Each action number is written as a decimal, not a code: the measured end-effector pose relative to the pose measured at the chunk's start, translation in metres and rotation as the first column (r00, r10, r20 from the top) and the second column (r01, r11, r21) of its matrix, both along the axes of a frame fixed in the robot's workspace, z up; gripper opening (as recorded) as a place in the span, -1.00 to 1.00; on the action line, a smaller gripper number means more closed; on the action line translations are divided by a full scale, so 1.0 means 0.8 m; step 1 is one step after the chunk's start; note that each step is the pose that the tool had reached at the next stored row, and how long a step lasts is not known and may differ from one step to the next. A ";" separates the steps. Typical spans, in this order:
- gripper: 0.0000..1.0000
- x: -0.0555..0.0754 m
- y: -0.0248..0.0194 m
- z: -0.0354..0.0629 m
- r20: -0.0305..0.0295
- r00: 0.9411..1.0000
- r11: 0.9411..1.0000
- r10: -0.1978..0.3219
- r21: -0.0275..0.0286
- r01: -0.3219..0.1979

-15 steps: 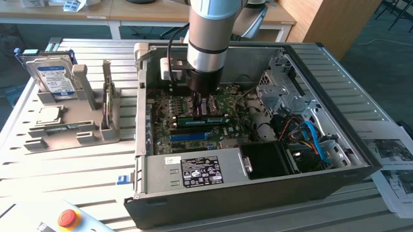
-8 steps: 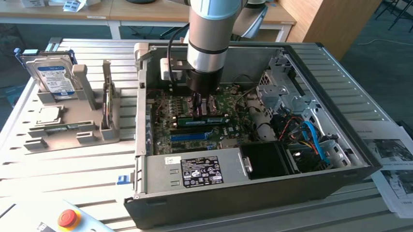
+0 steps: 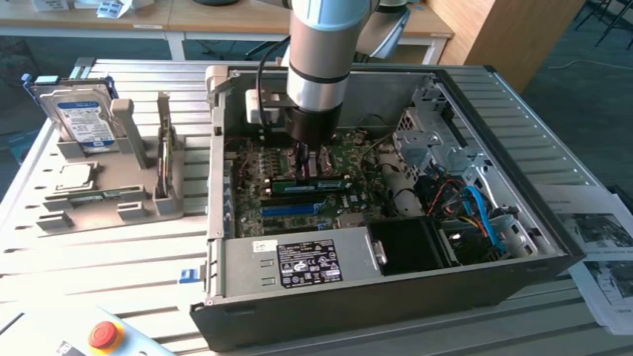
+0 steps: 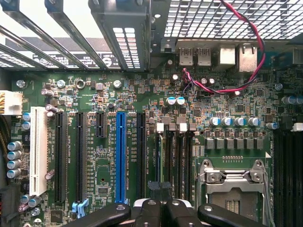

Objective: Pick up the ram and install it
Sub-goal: 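Press down the ram until it locks into place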

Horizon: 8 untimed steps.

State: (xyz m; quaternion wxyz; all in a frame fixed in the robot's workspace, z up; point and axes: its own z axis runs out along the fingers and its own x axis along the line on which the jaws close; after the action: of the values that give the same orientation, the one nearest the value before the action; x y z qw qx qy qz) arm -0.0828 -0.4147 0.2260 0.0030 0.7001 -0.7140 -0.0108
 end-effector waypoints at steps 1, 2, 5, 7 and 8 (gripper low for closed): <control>-0.80 0.000 0.0000 0.000 0.000 1.000 1.000 0.000 0.000 0.000; -0.80 0.000 0.0000 0.000 0.000 1.000 1.000 0.000 0.000 0.000; -0.80 0.000 0.0000 -0.001 0.000 1.000 1.000 0.000 0.000 0.000; -0.80 0.000 0.0000 -0.001 0.000 1.000 1.000 0.000 0.000 0.000; -0.80 0.000 -0.0001 -0.002 0.000 1.000 1.000 0.000 0.000 0.000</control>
State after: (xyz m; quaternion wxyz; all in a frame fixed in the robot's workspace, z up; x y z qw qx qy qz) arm -0.0829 -0.4148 0.2248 0.0032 0.7001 -0.7140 -0.0108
